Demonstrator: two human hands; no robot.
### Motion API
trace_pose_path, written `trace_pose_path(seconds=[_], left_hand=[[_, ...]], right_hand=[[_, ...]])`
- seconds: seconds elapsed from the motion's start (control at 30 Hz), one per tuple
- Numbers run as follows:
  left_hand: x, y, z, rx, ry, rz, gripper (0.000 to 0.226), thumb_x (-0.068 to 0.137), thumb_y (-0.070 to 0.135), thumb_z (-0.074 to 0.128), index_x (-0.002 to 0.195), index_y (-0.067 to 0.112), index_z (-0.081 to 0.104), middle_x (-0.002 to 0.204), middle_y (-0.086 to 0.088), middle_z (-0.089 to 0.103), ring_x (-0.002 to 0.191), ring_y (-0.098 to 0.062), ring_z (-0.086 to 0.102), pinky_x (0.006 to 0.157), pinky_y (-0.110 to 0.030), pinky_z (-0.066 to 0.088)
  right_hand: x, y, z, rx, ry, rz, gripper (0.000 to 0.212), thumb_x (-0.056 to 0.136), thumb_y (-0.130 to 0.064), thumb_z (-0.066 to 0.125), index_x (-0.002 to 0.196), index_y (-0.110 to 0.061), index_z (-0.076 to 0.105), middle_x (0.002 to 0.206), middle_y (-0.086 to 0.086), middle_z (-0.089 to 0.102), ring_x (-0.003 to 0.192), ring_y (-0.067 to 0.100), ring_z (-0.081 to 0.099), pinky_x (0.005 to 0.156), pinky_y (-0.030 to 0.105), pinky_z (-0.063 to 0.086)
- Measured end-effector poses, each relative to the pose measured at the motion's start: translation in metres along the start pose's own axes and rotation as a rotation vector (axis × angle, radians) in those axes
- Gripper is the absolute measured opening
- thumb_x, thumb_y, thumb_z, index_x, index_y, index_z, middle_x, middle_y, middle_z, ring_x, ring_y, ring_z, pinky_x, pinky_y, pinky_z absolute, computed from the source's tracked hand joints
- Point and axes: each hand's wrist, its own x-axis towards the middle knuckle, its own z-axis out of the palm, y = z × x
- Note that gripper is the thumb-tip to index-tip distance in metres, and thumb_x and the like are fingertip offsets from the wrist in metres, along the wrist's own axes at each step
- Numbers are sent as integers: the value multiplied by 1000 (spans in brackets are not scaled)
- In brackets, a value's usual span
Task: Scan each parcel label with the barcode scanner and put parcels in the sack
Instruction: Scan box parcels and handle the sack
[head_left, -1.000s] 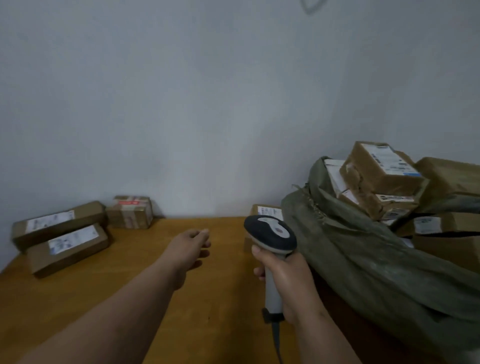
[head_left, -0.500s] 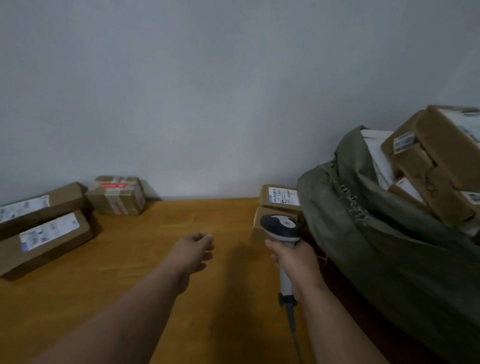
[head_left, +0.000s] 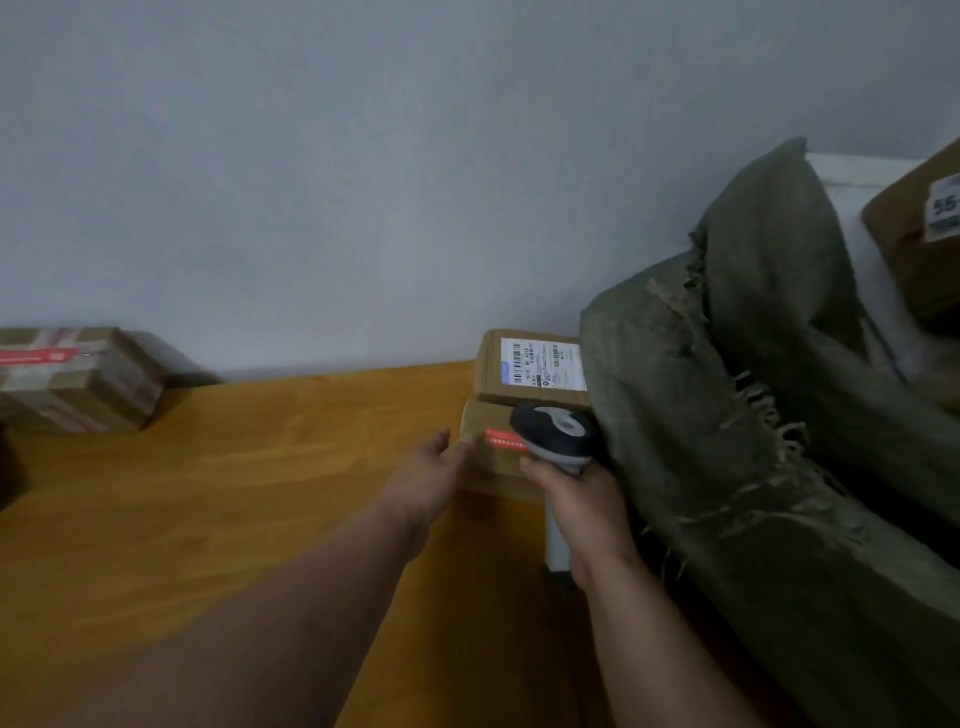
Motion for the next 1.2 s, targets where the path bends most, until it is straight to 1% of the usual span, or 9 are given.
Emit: trace_pose_path(seconds=[0.1,0.23,0.33,0.4,0.47,0.67,0.8,0.97,1.2], left_hand=[[5,-5,5,-30,1,-33,53,103,42,44,151,21,38,152,-11,42,138,-31,39,116,-47,32],[3,-24,-11,-110,98,-57,43,103,40,46,140,17,51,138,-10,53,120,-24,49,110,-42,35],[-6,-41,-34,-210,166,-86,31,101,43,50,119,20,59,114,-2,62,102,-16,54,98,-39,45],[-17,-52,-52,-304,192,-117,41,97,50,52,120,18,61,115,-1,62,109,-18,56,87,-37,49],[-30,-62,-72,-437,214,-150,47,96,56,51,123,19,61,124,-3,62,117,-23,56,79,-40,53],[-88,-86,-133,-702,231,-179,41,92,48,62,120,19,63,115,0,66,105,-19,58,63,-43,58],[-135,-100,-177,-776,224,-96,38,92,25,66,126,9,60,100,-4,74,97,-19,61,81,-45,54],[-196,-108,-225,-814,224,53,6,89,19,68,93,17,63,89,-2,77,94,-20,63,93,-39,47],[-256,-120,-272,-682,-16,24,39,69,11,74,94,21,46,102,-9,75,98,-26,63,103,-56,42]], right_hand=[[1,6,2,44,0,-12,40,81,-25,78,119,-27,67,113,-11,65,102,8,58,92,31,43],[-10,15,8,166,-49,35,21,84,-25,77,90,-38,62,97,-19,63,88,-6,53,72,20,40],[-28,18,21,210,-72,67,23,83,-27,78,89,-40,60,100,-18,64,94,2,57,86,30,45],[-42,20,32,234,-61,79,23,81,-28,79,93,-39,63,104,-13,68,103,11,61,97,39,48],[-60,20,43,258,-45,75,23,81,-29,79,97,-38,67,106,-12,71,107,13,63,100,41,48],[-127,17,76,257,-42,25,32,80,-33,80,110,-28,72,108,-7,76,108,17,68,99,44,51],[-177,12,104,247,-85,-20,33,79,-32,80,111,-28,72,106,-6,76,106,17,69,98,47,52],[-237,8,137,247,-137,-44,21,82,-27,78,101,-32,70,95,-7,78,99,20,71,97,51,52],[-289,-7,158,252,-113,-126,23,81,-27,80,103,-28,72,100,-5,77,99,20,71,96,50,53]])
